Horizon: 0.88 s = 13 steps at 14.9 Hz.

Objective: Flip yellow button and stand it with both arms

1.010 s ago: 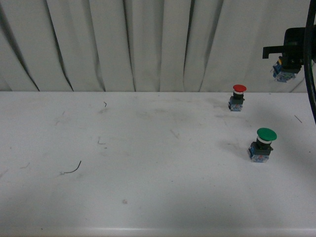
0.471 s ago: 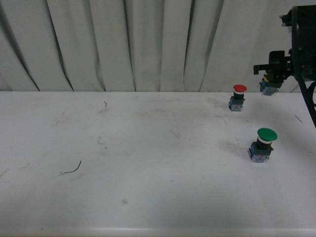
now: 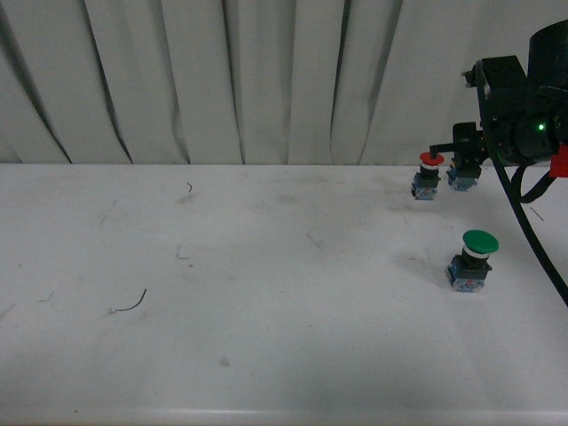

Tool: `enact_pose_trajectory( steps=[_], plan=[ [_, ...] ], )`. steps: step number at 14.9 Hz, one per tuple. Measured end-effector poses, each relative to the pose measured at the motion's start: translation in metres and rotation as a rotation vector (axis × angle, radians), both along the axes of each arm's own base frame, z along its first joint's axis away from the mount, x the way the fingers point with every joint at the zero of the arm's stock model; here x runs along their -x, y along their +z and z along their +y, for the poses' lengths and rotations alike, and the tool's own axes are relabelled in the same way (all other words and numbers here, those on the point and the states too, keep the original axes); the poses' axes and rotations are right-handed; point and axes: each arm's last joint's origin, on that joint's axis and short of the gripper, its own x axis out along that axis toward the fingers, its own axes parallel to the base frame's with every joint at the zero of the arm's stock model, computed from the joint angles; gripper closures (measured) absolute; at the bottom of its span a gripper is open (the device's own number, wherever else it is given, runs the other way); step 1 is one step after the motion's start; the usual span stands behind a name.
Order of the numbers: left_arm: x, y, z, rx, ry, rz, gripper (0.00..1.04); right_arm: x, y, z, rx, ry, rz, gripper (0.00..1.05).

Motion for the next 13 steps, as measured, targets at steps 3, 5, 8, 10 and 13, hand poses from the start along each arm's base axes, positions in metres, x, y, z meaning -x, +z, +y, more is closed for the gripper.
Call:
enact_pose_trajectory(
  steps=[3, 5, 8, 10, 13],
  plan=[
    [0.000, 0.000, 0.000, 0.000, 0.000, 0.000, 0.07, 0.014, -0.022, 0.006, -0.012, 0.007, 0.035, 0.70],
    [0.000, 0.000, 0.000, 0.000, 0.000, 0.000, 0.07, 0.021, -0.033, 0.012, -0.017, 0.018, 0.059, 0.70],
    [0.000, 0.000, 0.000, 0.000, 0.000, 0.000, 0.07, 0.022, -0.035, 0.022, -0.026, 0.027, 0.053, 0.70],
    [0.000, 0.000, 0.000, 0.000, 0.000, 0.000, 0.07, 0.022, -0.045, 0.025, -0.021, 0.026, 0.080, 0.70],
    [0.000, 0.000, 0.000, 0.000, 0.000, 0.000, 0.07, 0.019, -0.050, 0.024, -0.009, 0.010, 0.096, 0.70]
  ],
)
